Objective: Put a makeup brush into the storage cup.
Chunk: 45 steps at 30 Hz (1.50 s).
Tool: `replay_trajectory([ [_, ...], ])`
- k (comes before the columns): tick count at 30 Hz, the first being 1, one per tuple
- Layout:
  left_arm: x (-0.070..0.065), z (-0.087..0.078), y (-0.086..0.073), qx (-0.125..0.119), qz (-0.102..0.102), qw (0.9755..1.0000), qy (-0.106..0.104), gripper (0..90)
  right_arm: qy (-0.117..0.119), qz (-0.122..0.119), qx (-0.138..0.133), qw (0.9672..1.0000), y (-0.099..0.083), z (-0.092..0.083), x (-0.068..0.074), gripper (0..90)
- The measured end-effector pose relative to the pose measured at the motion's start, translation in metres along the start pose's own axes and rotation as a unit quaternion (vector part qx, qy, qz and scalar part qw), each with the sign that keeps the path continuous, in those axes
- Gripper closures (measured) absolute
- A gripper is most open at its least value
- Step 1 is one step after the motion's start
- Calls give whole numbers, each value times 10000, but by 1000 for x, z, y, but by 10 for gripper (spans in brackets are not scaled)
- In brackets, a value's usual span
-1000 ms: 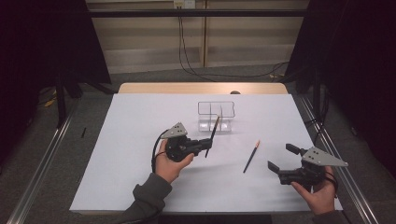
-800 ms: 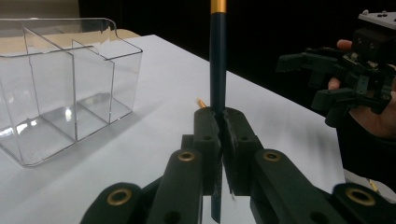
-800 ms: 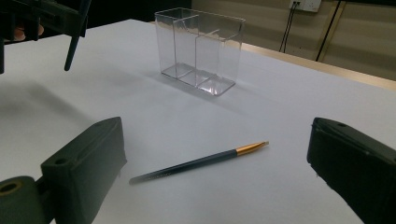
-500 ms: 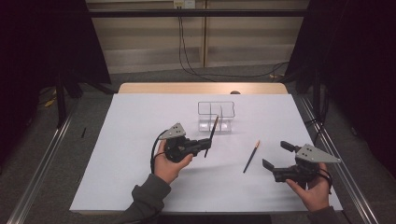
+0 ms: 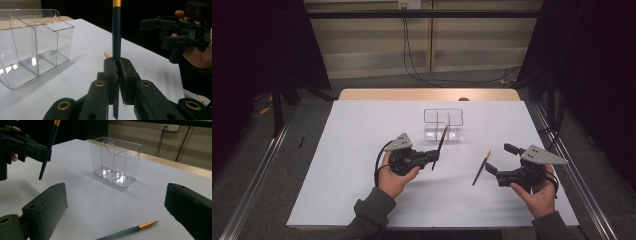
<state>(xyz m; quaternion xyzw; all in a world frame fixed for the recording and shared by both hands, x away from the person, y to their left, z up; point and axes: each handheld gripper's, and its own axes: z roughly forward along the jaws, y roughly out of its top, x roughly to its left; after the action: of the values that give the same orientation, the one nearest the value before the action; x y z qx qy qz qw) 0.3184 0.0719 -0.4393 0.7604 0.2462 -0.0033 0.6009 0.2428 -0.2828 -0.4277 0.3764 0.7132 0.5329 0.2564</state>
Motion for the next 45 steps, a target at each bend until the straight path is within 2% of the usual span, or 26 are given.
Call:
replay_trajectory([
  [5, 0, 2, -1, 0, 21, 10000, -14, 849, -10, 106, -55, 9999, 6, 5, 1, 39],
  [13, -1, 3, -2, 24, 46, 10000, -50, 849, 99, 236, -74, 9996, 13, 17, 5, 43],
  [21, -3, 5, -3, 62, 58, 10000, -47, 850, 230, 218, -80, 9995, 22, 28, 10, 47],
  [29, -4, 9, -4, 69, 52, 9999, -73, 849, 332, 341, -115, 9988, 31, 33, 12, 55],
  [37, -5, 11, -5, 124, 86, 9999, -73, 849, 413, 259, -82, 9988, 38, 40, 17, 66],
  [41, -7, 13, -6, 99, 69, 9999, -85, 850, 562, 287, -67, 9980, 41, 46, 22, 83],
  [45, -7, 13, -5, 92, 57, 9999, -81, 850, 694, 189, -58, 9974, 44, 52, 27, 131],
])
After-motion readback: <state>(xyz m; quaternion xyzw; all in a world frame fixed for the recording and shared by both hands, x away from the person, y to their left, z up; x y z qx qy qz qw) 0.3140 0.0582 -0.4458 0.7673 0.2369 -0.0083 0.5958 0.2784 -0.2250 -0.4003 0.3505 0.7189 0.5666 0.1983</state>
